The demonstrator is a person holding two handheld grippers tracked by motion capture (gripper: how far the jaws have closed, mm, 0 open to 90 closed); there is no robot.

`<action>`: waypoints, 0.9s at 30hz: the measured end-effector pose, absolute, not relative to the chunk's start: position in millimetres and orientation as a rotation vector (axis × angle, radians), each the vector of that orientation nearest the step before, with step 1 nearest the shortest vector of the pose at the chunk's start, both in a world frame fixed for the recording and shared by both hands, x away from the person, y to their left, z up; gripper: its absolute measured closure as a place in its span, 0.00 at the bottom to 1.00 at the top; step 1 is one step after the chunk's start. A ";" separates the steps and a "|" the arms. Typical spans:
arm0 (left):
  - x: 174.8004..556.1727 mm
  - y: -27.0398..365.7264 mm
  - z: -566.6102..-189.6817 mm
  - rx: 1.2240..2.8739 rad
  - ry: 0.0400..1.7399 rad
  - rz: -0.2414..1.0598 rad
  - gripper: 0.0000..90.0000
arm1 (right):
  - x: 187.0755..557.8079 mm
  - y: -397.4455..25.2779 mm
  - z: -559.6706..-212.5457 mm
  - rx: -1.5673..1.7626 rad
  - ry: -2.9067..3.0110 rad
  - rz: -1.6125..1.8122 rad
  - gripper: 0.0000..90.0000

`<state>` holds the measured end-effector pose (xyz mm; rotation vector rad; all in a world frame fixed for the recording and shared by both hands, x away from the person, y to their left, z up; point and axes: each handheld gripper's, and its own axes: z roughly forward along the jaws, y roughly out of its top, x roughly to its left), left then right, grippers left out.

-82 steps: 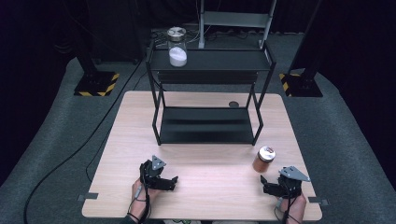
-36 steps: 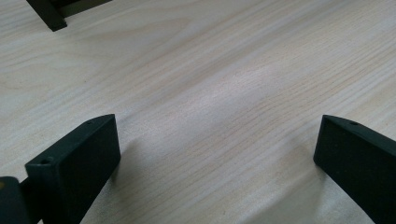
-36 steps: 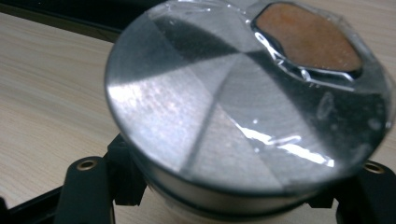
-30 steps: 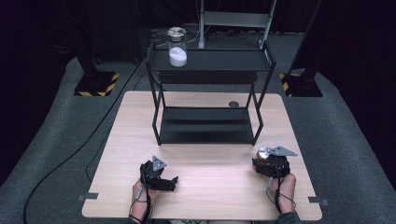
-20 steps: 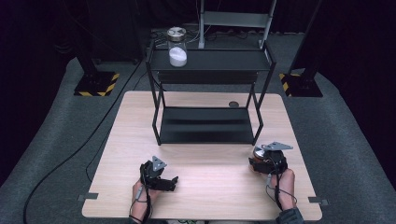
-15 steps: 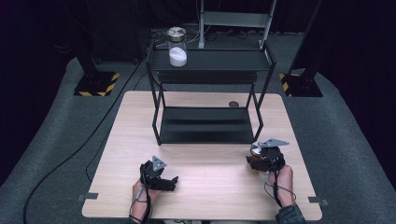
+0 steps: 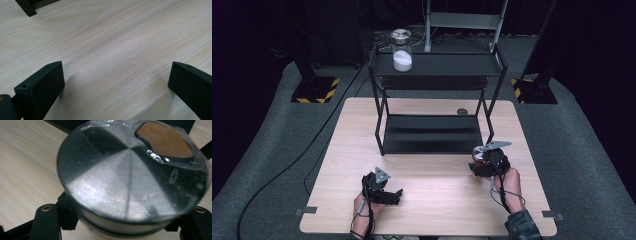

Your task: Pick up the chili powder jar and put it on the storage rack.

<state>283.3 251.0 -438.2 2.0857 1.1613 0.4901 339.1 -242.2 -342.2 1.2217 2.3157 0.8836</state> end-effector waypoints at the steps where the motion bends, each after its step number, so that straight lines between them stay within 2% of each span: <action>1: 283.3 251.0 -438.2 2.086 1.161 0.490 0.00 | 340.5 -241.4 -340.7 1.216 2.321 0.883 0.35; 27: 282.8 250.6 -438.2 2.083 1.168 0.493 0.00 | 375.2 -222.2 -311.9 1.152 2.427 0.806 0.35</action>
